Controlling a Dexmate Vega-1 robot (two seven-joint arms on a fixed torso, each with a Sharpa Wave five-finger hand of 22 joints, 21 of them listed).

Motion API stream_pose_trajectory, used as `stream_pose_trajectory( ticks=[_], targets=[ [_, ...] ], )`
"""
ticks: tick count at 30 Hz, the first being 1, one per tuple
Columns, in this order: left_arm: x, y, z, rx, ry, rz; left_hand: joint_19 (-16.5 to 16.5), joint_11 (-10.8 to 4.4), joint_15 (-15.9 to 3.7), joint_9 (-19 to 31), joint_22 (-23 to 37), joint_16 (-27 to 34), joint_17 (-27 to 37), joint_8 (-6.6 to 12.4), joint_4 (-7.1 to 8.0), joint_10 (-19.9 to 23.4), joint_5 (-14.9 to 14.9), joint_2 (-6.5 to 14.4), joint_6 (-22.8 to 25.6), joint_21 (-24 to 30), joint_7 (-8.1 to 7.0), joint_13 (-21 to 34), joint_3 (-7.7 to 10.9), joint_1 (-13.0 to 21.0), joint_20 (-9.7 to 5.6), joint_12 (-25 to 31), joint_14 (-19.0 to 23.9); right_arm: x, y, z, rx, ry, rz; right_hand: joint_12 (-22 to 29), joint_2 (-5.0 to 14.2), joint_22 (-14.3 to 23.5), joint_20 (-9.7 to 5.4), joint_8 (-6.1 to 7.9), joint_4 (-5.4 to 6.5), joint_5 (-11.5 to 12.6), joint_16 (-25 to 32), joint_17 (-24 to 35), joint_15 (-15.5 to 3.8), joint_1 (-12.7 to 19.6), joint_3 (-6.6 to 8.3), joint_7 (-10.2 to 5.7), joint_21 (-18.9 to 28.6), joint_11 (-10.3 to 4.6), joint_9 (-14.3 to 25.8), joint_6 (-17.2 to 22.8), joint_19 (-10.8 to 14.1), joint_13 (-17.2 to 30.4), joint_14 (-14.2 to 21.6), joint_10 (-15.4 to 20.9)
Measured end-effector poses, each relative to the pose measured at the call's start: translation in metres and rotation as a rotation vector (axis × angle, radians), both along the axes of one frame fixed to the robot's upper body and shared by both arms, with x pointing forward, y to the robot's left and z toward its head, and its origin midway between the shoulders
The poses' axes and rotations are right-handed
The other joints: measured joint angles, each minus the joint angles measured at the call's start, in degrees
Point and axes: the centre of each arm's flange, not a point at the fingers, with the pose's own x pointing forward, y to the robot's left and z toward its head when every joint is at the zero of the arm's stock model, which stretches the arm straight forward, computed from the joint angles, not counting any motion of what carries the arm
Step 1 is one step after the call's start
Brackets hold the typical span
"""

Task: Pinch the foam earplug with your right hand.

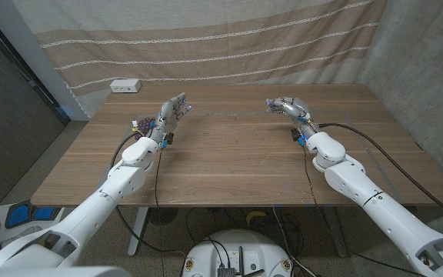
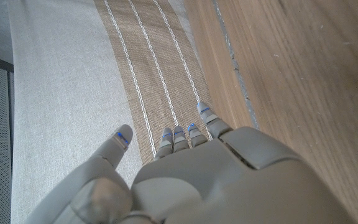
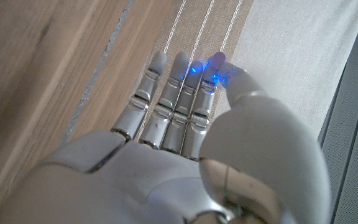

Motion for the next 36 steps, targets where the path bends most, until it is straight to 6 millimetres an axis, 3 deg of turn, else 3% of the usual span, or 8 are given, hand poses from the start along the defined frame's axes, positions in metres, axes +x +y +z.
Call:
stream_pose_trajectory(
  ticks=[9,11,17,19,24,25,28,36],
  targets=[
    [0.000,-0.001,0.000,0.002,0.000,-0.003,0.0,0.00,0.00,0.0,0.0,0.0,0.0,0.00,0.01,0.0,0.0,0.0,0.0,0.0,0.00,0.0,0.01,0.0,0.00,0.0,0.0,0.002,-0.001,0.003,0.038,0.006,0.097,0.0,-0.23,0.0,0.00,0.10,-0.47,0.9,-0.2,0.6,-0.11,-0.2,0.47,-0.01,0.4,0.00,0.0,0.0,0.0,0.5,0.5,0.0],
    [0.000,-0.001,0.001,0.002,-0.001,-0.004,0.0,0.00,0.00,0.0,0.0,0.0,0.0,0.00,0.01,0.0,0.0,0.0,0.0,0.0,0.00,0.0,0.01,0.0,0.00,0.0,0.0,0.003,-0.001,0.004,0.047,0.006,0.122,0.3,-0.60,0.0,0.00,2.42,-0.69,1.3,-0.2,0.8,-0.11,-0.6,0.70,0.10,0.8,0.00,0.0,-0.1,0.0,0.8,0.5,0.0],
    [0.001,-0.002,0.001,0.004,-0.002,-0.005,0.0,0.00,0.00,0.0,0.0,0.0,0.0,0.00,-0.14,0.0,0.0,0.0,0.0,0.0,0.00,0.0,-0.15,0.0,0.00,0.0,0.0,0.003,-0.002,0.006,0.063,0.001,0.162,0.4,-0.80,0.0,0.21,2.42,-0.69,2.1,-0.4,1.2,-0.11,-0.8,0.70,0.20,0.9,0.34,0.0,-0.2,0.2,1.2,0.5,0.3],
    [0.001,-0.002,0.002,0.004,-0.003,-0.005,0.0,0.00,0.00,0.0,0.0,0.0,0.0,0.00,-0.14,0.0,0.0,0.0,0.0,0.0,0.00,0.0,-0.14,0.0,0.00,0.0,0.0,0.003,-0.002,0.007,0.068,-0.002,0.179,0.4,-0.88,0.0,0.21,2.43,0.31,2.3,-0.4,1.3,-0.32,-1.5,2.18,0.20,1.2,0.42,0.0,-0.2,0.2,1.3,0.7,0.4],
    [0.001,-0.002,0.003,0.004,-0.003,-0.006,0.0,0.00,0.00,0.0,0.0,0.0,0.0,0.00,-0.14,0.0,0.0,0.0,0.0,0.0,0.00,0.0,-0.15,0.0,0.00,0.0,0.0,0.004,-0.003,0.010,0.081,-0.005,0.231,0.4,-1.04,-0.1,1.33,2.46,0.31,3.3,-0.4,1.7,-0.51,-1.7,2.18,0.20,1.4,0.42,0.0,-0.2,-0.5,1.9,1.5,0.4],
    [0.001,-0.002,0.003,0.004,-0.003,-0.006,0.0,0.00,0.00,0.0,0.0,0.0,0.0,0.00,-0.14,0.0,0.0,0.0,0.0,0.0,0.00,0.0,-0.15,0.0,0.00,0.0,0.0,0.004,-0.003,0.011,0.083,-0.005,0.245,0.4,-1.04,-0.1,1.90,3.31,0.23,3.3,-0.4,1.9,-0.51,-1.7,2.26,0.20,1.4,0.42,0.0,-0.2,-0.7,2.0,1.5,0.4],
    [0.001,-0.003,0.003,0.005,-0.003,-0.006,0.0,0.00,0.00,0.0,0.0,0.0,0.0,0.00,-0.14,0.0,0.0,0.0,0.0,0.0,0.00,0.0,-0.14,0.0,0.00,0.0,0.0,0.005,-0.003,0.012,0.089,-0.005,0.274,0.8,-1.41,-0.1,2.47,3.54,0.15,3.8,-0.4,2.3,-0.51,-2.0,2.35,0.20,1.4,0.42,0.0,-0.2,-1.2,2.4,1.5,0.4],
    [0.001,-0.003,0.003,0.006,-0.003,-0.004,0.0,0.00,0.00,0.0,0.0,0.0,0.0,0.00,-0.38,0.0,0.0,0.0,0.0,0.0,0.00,0.0,0.10,0.0,0.00,0.0,0.0,0.011,-0.002,0.013,0.124,0.016,0.399,0.8,-1.42,-0.3,2.68,3.56,-0.01,4.6,-0.6,2.8,-0.52,-2.0,2.51,0.20,1.4,0.41,0.0,-0.2,-1.4,2.5,1.6,0.4]
  ],
)
